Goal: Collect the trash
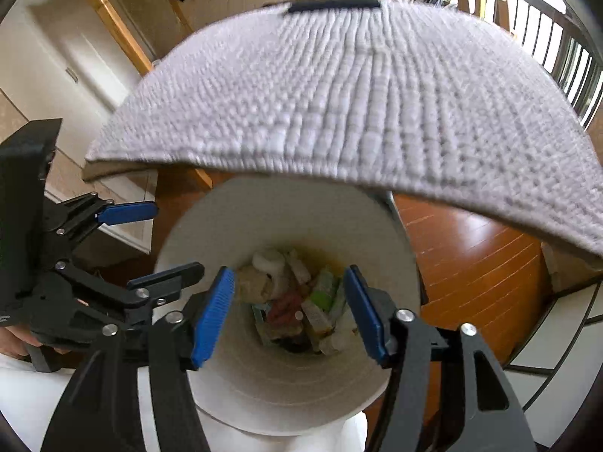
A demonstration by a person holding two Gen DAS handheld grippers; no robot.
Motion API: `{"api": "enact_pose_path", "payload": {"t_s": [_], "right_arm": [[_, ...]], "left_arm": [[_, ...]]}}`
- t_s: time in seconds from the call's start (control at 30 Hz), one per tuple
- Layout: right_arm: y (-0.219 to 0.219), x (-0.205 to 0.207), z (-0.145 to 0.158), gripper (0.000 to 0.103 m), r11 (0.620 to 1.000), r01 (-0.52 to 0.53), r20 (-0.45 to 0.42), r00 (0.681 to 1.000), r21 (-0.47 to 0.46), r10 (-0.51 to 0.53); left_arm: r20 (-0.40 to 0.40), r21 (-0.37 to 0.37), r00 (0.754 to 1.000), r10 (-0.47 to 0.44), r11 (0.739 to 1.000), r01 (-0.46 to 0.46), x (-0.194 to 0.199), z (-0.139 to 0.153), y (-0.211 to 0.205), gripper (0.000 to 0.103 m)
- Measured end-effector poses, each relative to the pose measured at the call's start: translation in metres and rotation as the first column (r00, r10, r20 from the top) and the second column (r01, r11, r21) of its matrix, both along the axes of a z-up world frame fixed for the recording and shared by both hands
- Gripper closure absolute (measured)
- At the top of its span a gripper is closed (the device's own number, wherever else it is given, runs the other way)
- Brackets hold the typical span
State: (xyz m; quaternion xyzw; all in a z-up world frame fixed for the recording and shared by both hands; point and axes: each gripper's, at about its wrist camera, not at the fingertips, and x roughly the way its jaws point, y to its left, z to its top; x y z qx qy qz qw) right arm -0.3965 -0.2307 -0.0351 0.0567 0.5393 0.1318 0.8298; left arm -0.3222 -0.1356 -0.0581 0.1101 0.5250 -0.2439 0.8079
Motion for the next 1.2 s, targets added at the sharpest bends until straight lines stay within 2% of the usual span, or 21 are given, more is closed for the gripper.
{"api": "enact_pose_path", "payload": {"t_s": [0.23, 0.37, 0.53, 0.73, 0.97, 1.2], "right_arm": [[-0.013, 0.018, 0.057, 0.032, 0.999, 0.036, 0.141, 0.989, 0.029, -0.039], [-0.016, 0.027, 0.086, 0.022, 0.997, 0.063, 0.227, 0.971, 0.043, -0.071], [-0.034, 0.052, 0.108, 0.010, 0.993, 0.111, 0.295, 0.949, 0.028, -0.114], [-0.051, 0.095, 0.101, 0.006, 0.983, 0.185, 0.309, 0.934, 0.007, -0.178], [-0.095, 0.167, 0.067, 0.006, 0.959, 0.272, 0.275, 0.931, -0.084, -0.240], [-0.139, 0.232, 0.038, 0.006, 0.930, 0.352, 0.252, 0.915, -0.110, -0.316]], "left_arm": [[0.138, -0.085, 0.990, 0.033, 0.996, -0.022, 0.015, 0.063, 0.002, 0.010], [0.209, -0.120, 0.975, 0.073, 0.992, -0.048, 0.026, 0.089, 0.003, 0.004], [0.251, -0.143, 0.957, 0.147, 0.983, -0.114, 0.055, 0.101, 0.010, 0.001], [0.278, -0.130, 0.931, 0.235, 0.970, -0.206, 0.103, 0.099, 0.028, 0.001], [0.238, -0.123, 0.900, 0.365, 0.931, -0.345, 0.174, 0.077, 0.057, 0.001], [0.230, -0.063, 0.875, 0.426, 0.904, -0.424, 0.233, 0.054, 0.074, 0.001]]}}
